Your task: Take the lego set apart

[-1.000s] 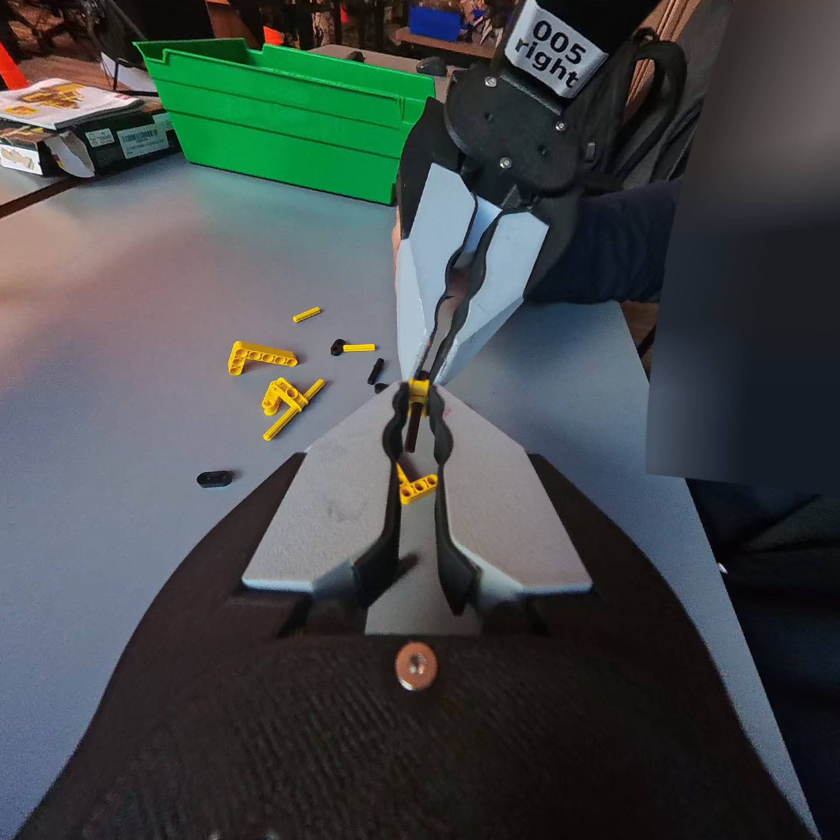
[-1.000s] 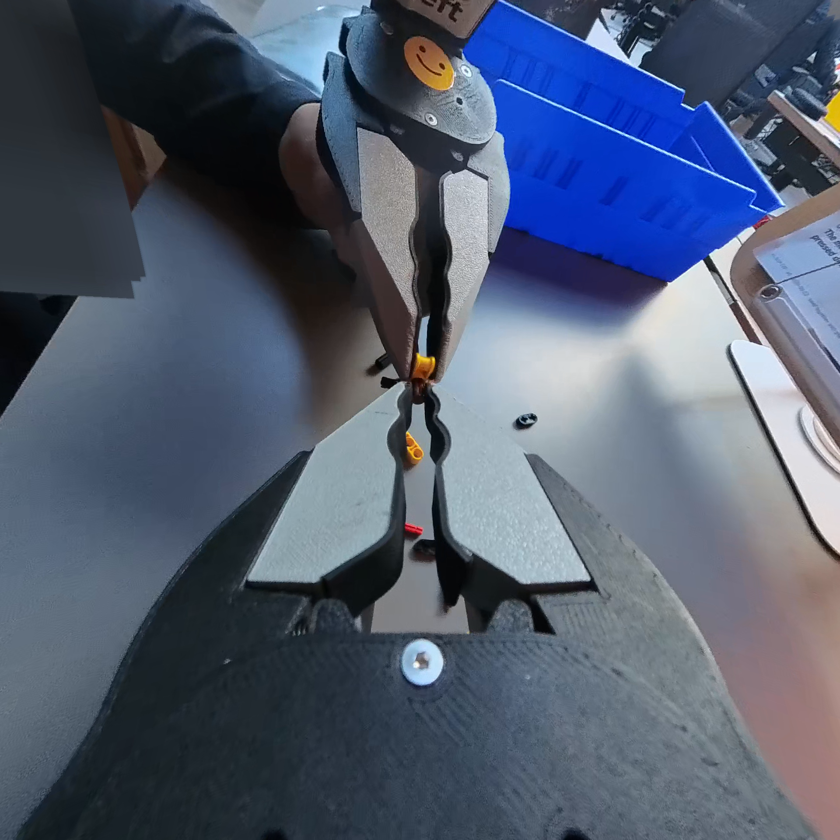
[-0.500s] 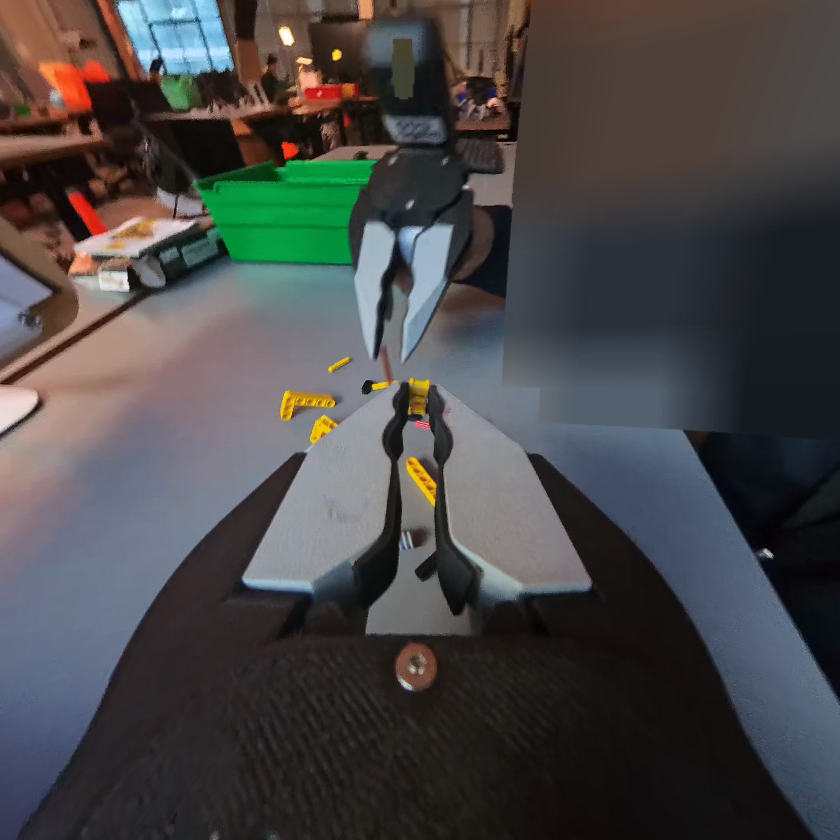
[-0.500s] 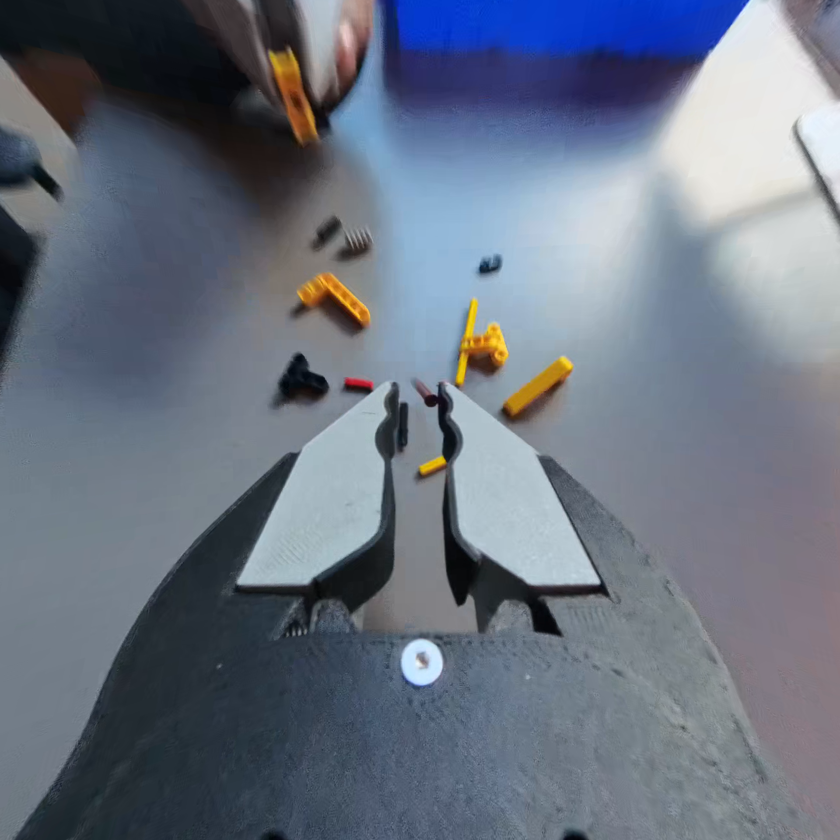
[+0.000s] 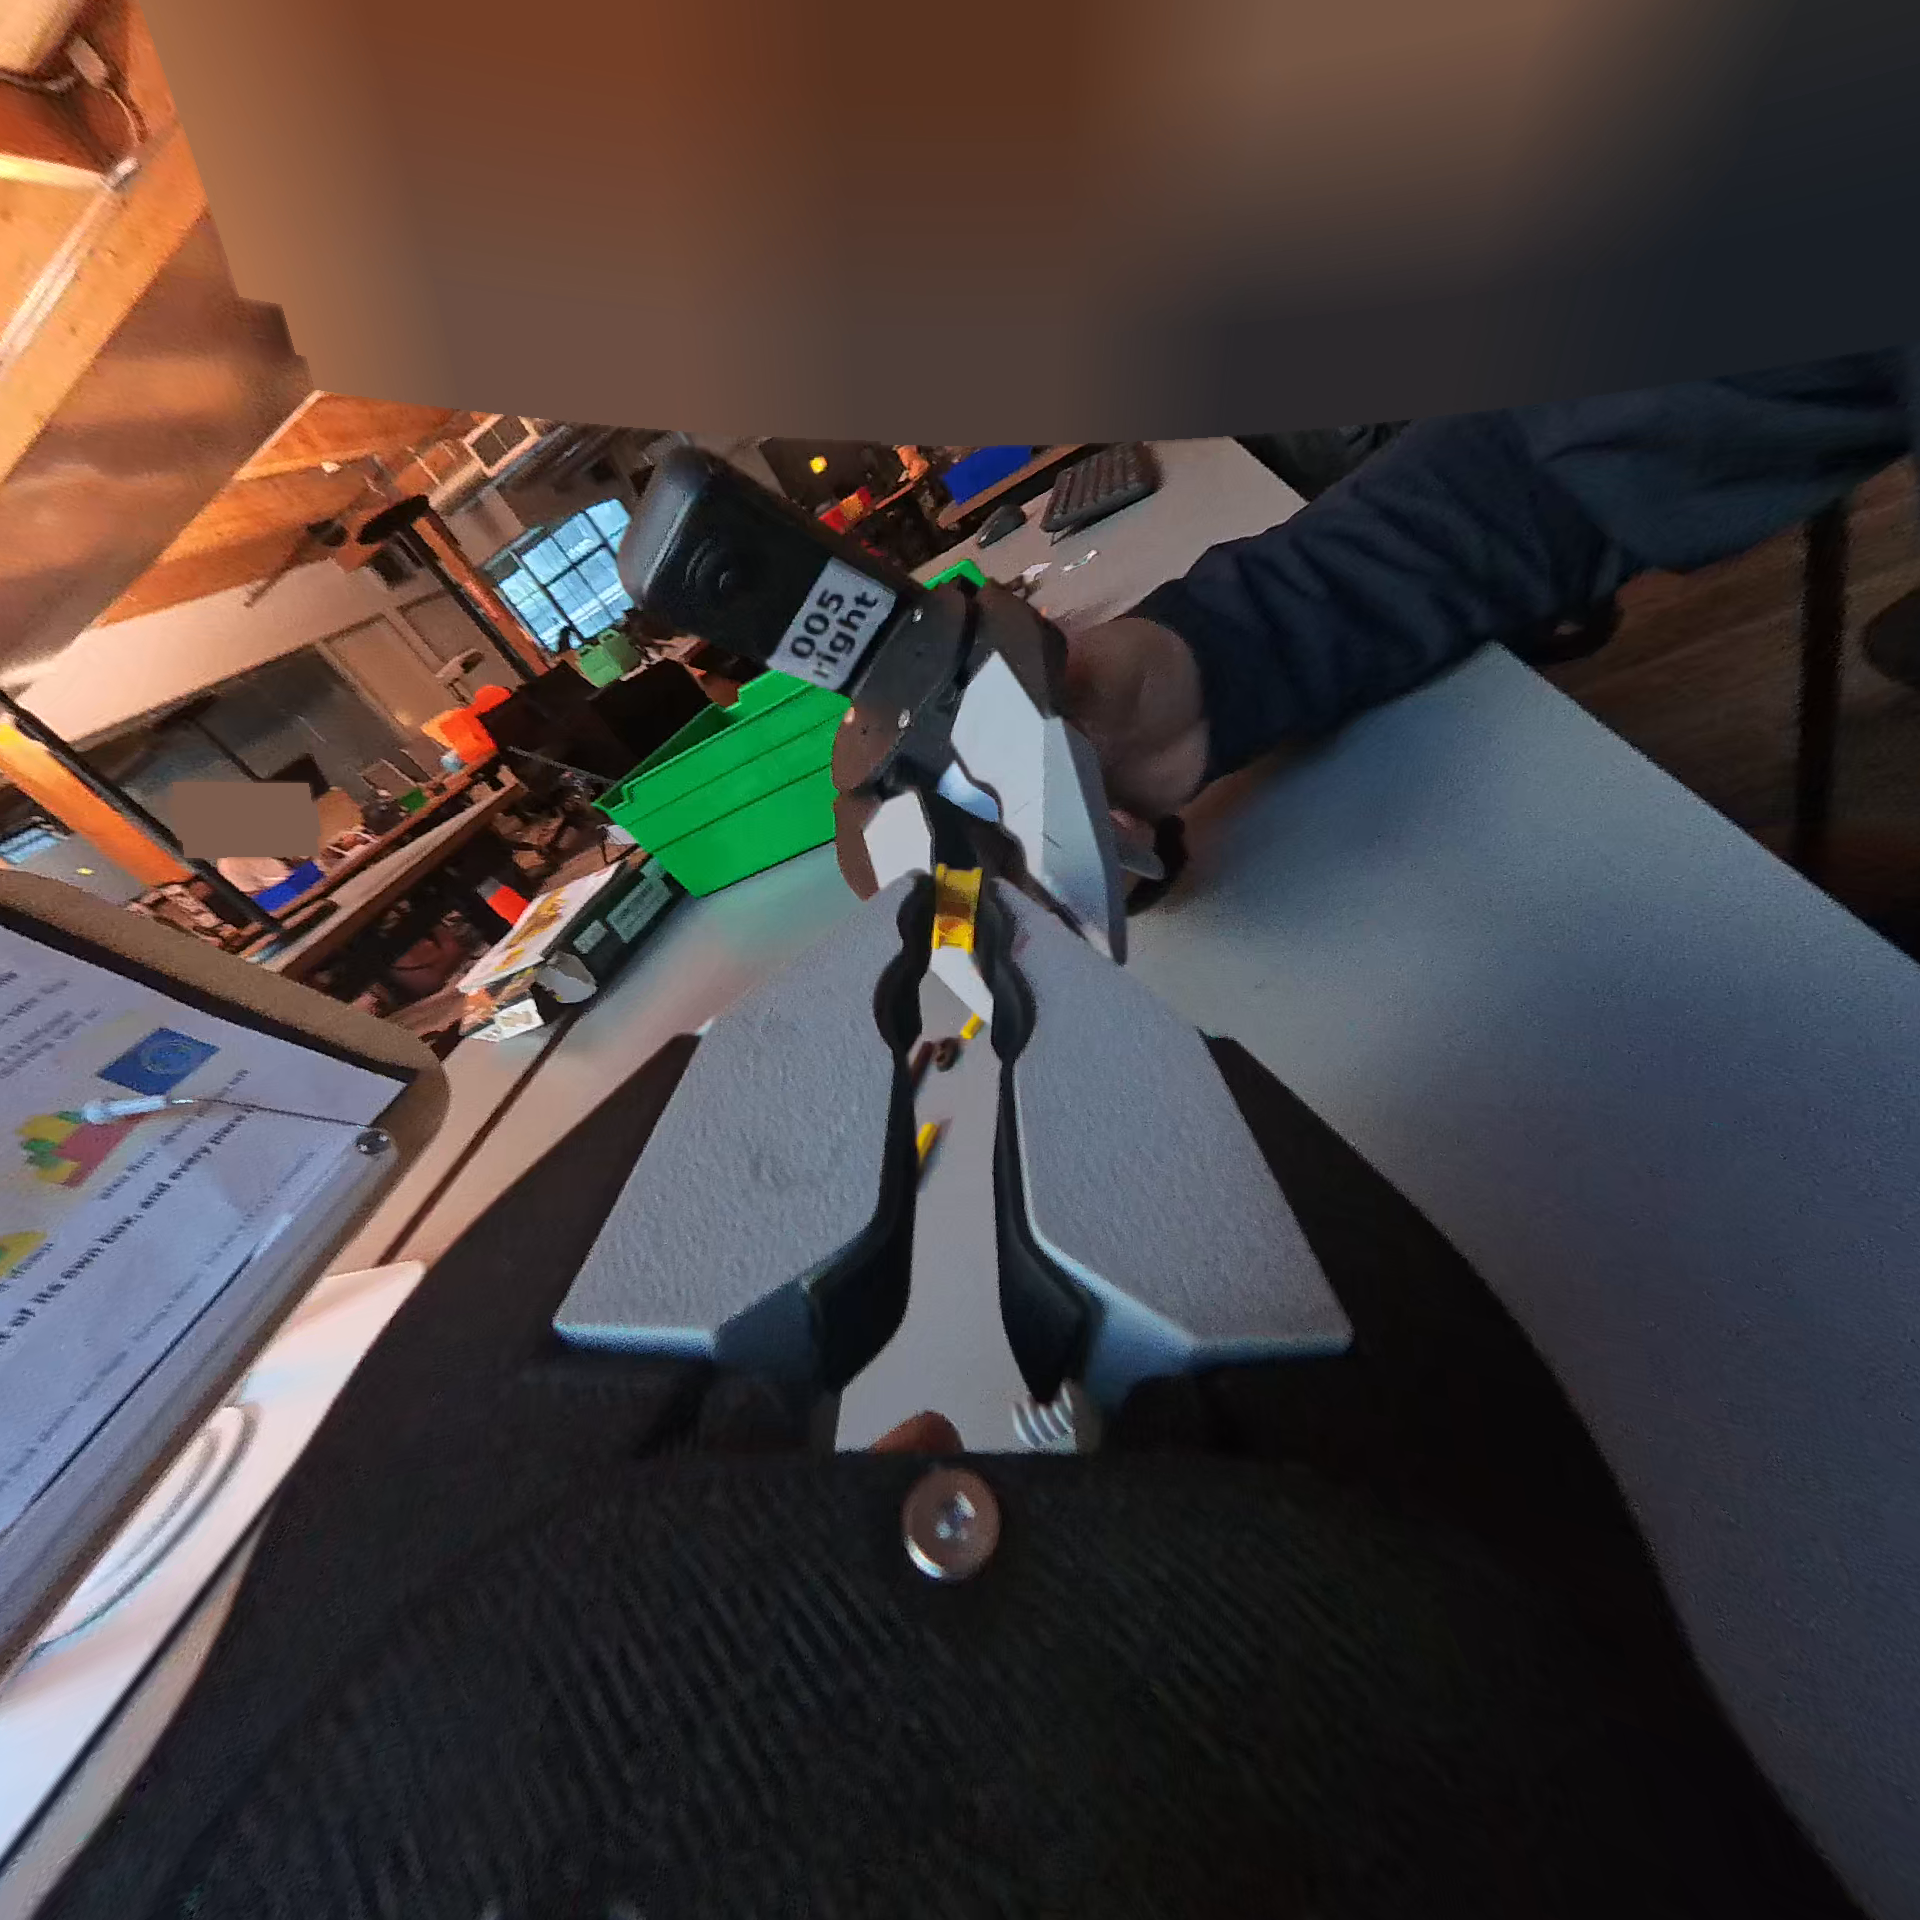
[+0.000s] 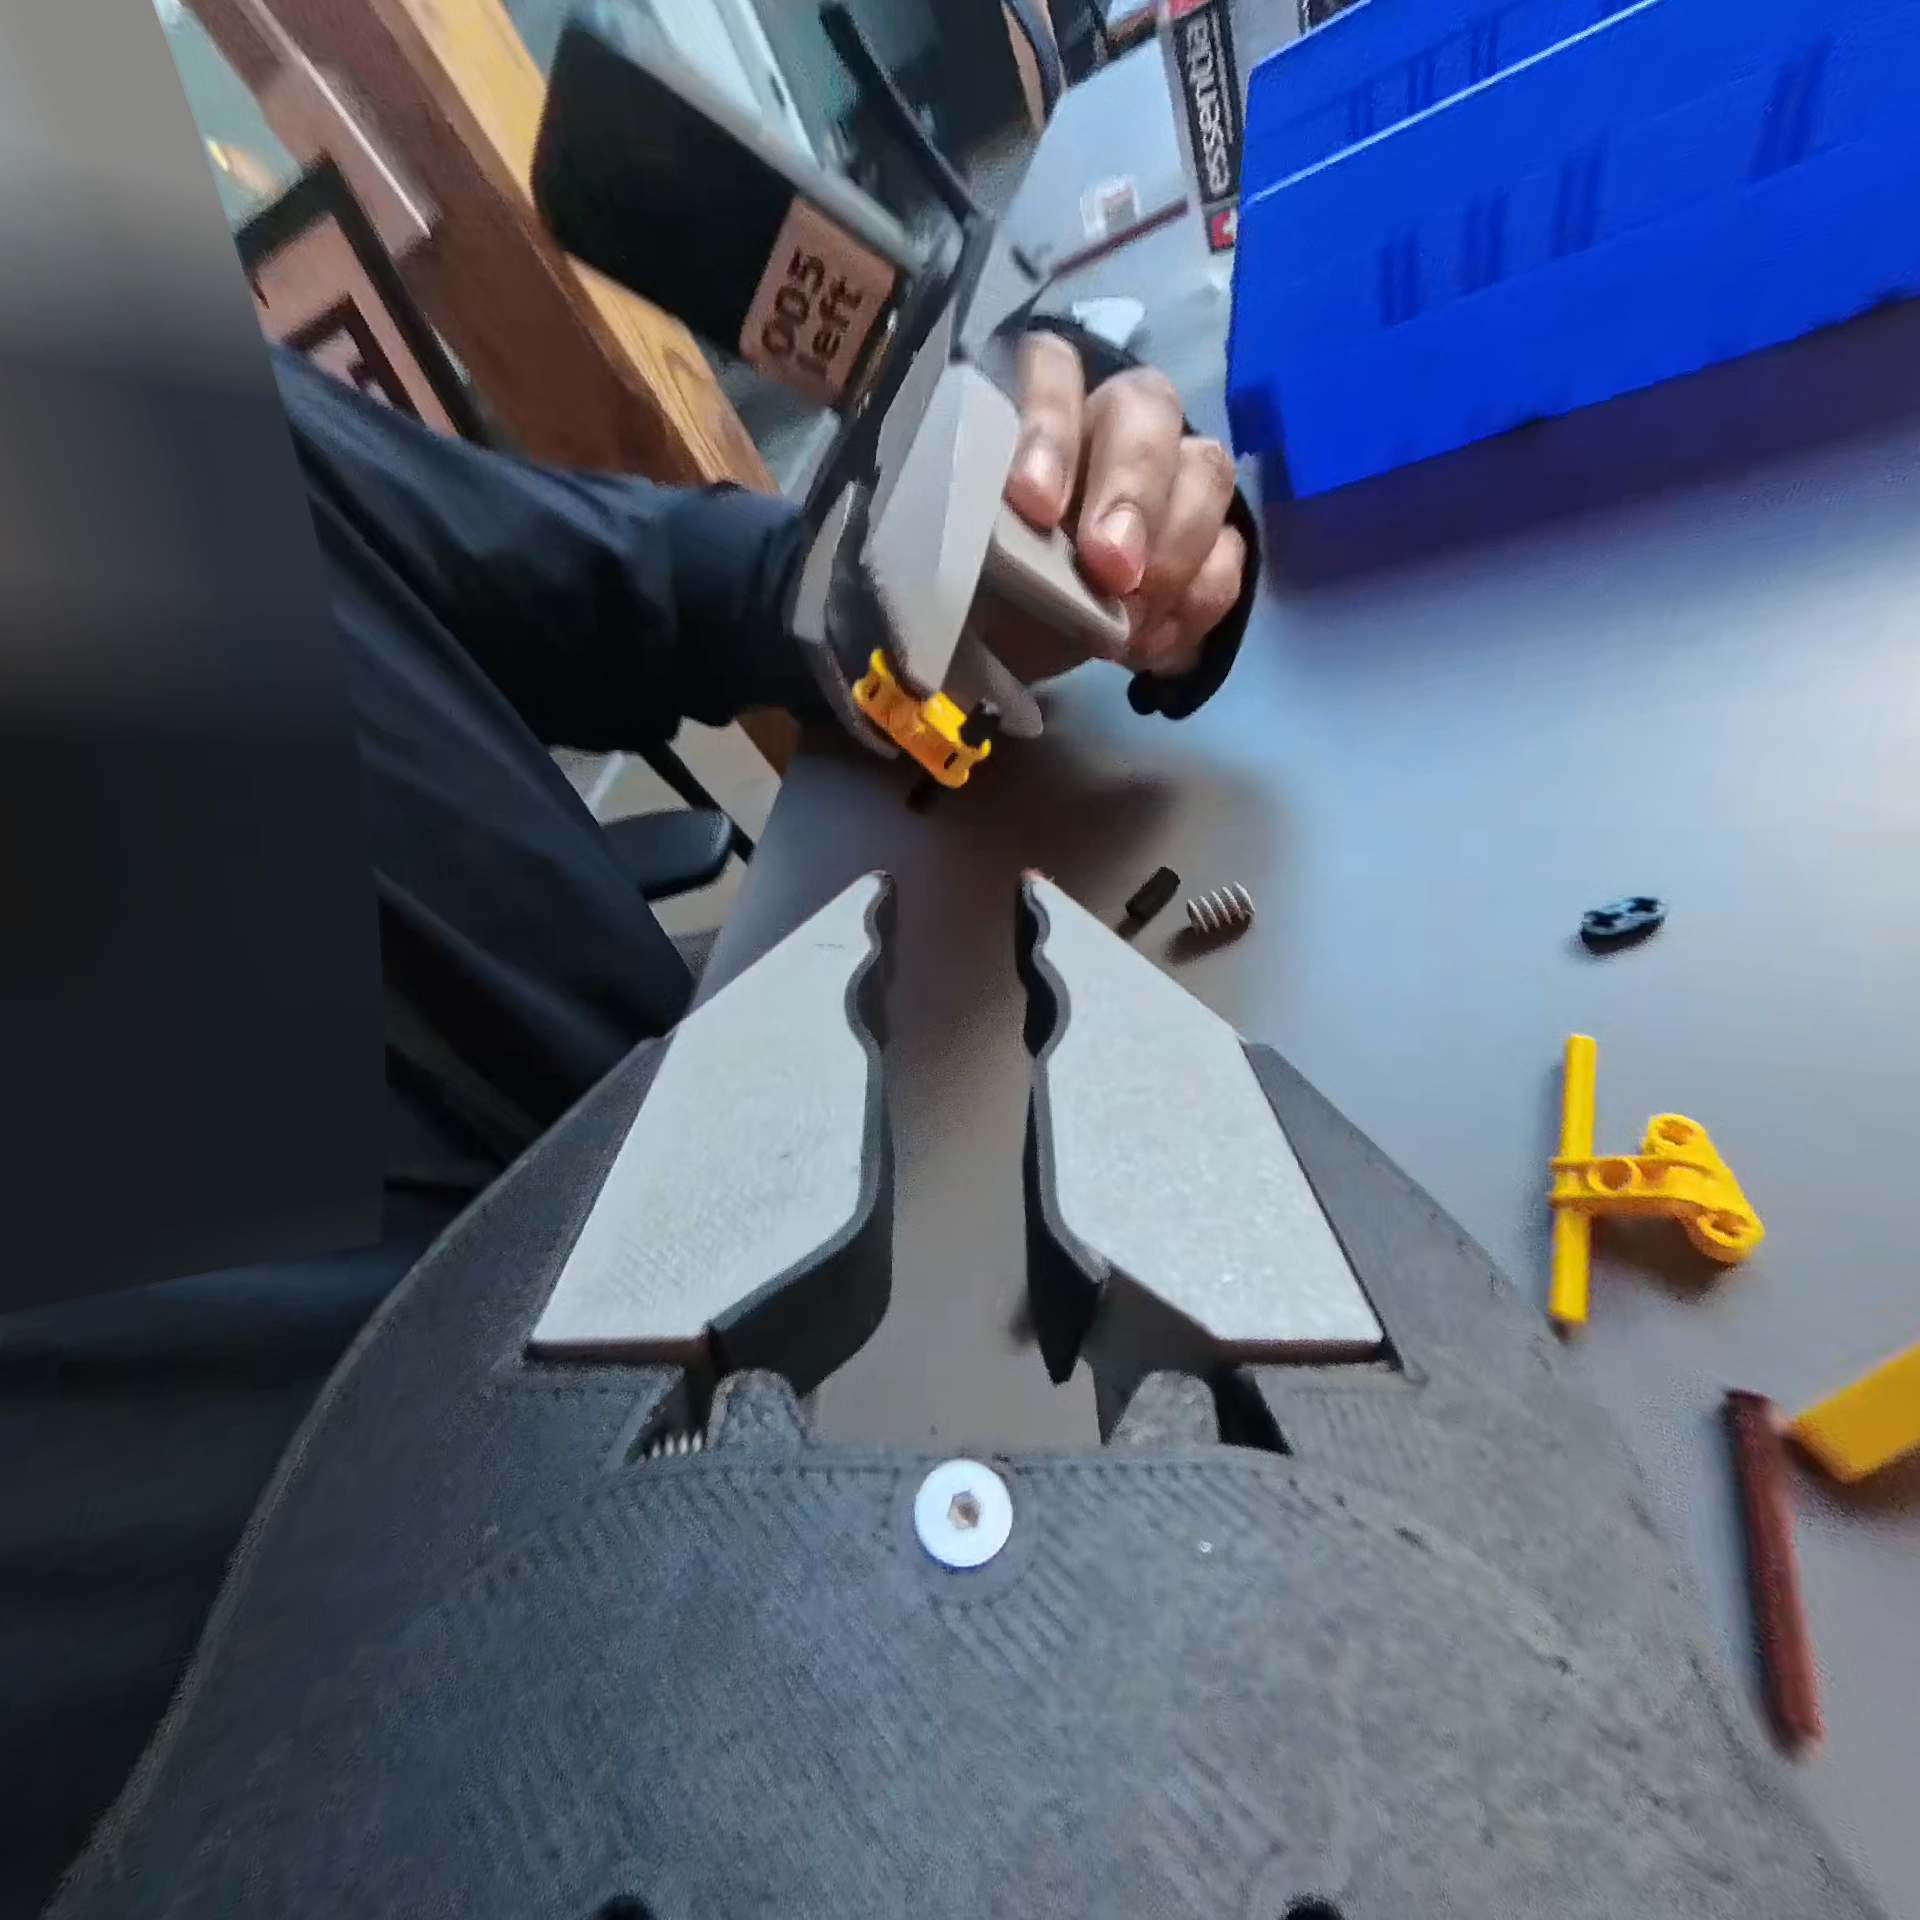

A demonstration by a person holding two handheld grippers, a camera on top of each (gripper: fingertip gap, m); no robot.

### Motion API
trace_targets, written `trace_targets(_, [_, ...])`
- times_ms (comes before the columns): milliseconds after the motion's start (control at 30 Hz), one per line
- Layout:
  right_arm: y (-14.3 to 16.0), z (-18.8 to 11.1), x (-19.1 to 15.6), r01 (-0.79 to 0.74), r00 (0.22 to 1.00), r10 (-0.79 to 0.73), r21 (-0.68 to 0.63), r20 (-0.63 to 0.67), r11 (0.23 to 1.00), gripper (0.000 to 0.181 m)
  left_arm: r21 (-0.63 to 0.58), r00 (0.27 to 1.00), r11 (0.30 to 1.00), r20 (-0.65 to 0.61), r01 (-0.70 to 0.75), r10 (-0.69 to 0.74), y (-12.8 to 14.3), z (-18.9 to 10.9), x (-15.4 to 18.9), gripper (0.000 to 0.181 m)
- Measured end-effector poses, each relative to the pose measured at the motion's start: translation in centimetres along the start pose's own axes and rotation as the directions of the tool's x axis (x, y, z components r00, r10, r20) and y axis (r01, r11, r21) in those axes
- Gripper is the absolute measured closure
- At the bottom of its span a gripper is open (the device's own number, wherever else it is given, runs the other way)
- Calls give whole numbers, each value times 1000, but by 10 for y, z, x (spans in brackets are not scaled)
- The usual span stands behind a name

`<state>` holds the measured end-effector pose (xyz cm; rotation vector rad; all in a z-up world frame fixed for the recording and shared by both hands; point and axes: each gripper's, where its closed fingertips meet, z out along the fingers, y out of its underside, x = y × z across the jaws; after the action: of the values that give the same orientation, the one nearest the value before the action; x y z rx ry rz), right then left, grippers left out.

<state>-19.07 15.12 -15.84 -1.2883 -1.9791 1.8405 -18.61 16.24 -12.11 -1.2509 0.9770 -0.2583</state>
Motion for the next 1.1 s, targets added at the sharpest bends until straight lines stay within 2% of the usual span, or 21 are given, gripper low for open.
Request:
trace_targets(133, [-17, 1, -11, -127, 984, 110, 119, 140, 985, 164, -25, 997, 997, 29, -67, 68, 2, 6, 2, 176])
trace_targets(167, [-18, 0, -10, -138, 983, 120, 127, 140, 982, 165, -30, 996, 996, 30, -79, 80, 2, 7, 4, 176])
trace_targets(233, [-17, -1, -7, -132, 985, 114, 134, 132, 982, 166, -44, 994, 995, 47, -92, 94, 4, 8, 2, 175])
trace_targets(300, [-18, -3, -6, -108, 989, 92, 143, 115, 984, 175, -33, 996, 997, 46, -74, 76, 3, 7, 1, 175])
trace_targets(467, [-19, -10, 1, -55, 998, 49, 144, 47, 988, 176, -72, 996, 995, 47, -67, 70, 11, 5, -1, 174])
trace_targets(633, [-15, -13, 7, -31, 999, 32, 112, -15, 993, 179, -117, 999, 993, 32, 11, -7, 21, 5, -1, 170])
trace_targets(767, [-7, -16, 18, 55, 989, -49, 35, -139, 998, 179, -133, 992, 983, 22, 126, -125, 25, 5, -1, 163])
trace_targets(933, [1, -12, 25, 224, 924, -251, -125, -289, 967, 179, -181, 919, 903, 7, 389, -395, 33, 9, 0, 169])
trace_targets(1100, [5, -10, 30, 352, 818, -432, -264, -379, 898, 179, -237, 890, 864, 3, 443, -456, 40, 11, 5, 176])
